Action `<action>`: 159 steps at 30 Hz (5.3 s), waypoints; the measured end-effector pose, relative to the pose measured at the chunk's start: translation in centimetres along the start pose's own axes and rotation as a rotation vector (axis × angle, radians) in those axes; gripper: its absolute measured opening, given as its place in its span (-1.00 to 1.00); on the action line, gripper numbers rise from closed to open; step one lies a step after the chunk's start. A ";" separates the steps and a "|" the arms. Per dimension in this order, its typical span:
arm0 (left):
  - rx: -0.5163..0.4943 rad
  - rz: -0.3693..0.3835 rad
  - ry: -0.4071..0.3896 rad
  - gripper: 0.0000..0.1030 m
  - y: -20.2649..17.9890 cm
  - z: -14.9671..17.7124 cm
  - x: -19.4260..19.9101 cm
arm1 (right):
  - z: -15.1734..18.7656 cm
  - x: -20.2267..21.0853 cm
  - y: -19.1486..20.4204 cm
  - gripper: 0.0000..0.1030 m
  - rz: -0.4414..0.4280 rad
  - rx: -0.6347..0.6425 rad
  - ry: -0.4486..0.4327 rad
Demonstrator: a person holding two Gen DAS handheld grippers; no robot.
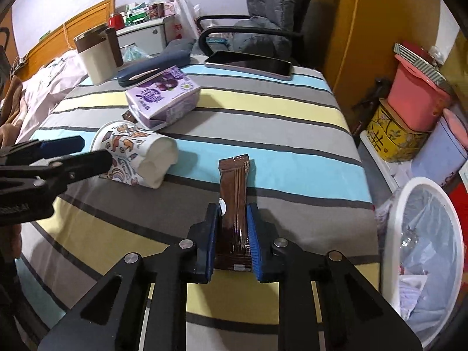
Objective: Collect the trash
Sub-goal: 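Grasp the brown wrapper with the right tool and lift it, then grasp the patterned paper cup with the left tool while the right tool holds the wrapper, then carry the paper cup and wrapper over the white bin and open both tools, then move both open tools back over the bed toward the remaining items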
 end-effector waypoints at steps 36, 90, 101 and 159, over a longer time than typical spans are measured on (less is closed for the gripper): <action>-0.287 -0.016 0.030 0.56 -4.3 -1.6 -1.6 | 1.0 0.6 -3.4 -0.57 -0.014 -0.073 -0.029; -0.252 -0.015 -0.061 0.20 -9.5 0.2 2.8 | 2.1 5.3 -5.2 -0.57 -0.049 -0.107 -0.161; -0.308 0.037 -0.090 0.20 -15.7 -0.4 3.4 | 3.8 7.7 -9.4 -0.57 -0.006 -0.177 -0.215; -0.439 0.164 0.044 0.49 -32.3 -0.8 -4.4 | 10.3 6.9 -24.5 0.05 0.154 -0.399 -0.120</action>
Point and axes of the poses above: each gripper's, at about its wrist camera, not at the fingertips, and x roughly against the way its jaws point, y to its left, z to its underside, the point moved 3 cm from there along -x, roughly the way its jaws point, and after that the axes turned 9 degrees about y, right-handed, at the moved point
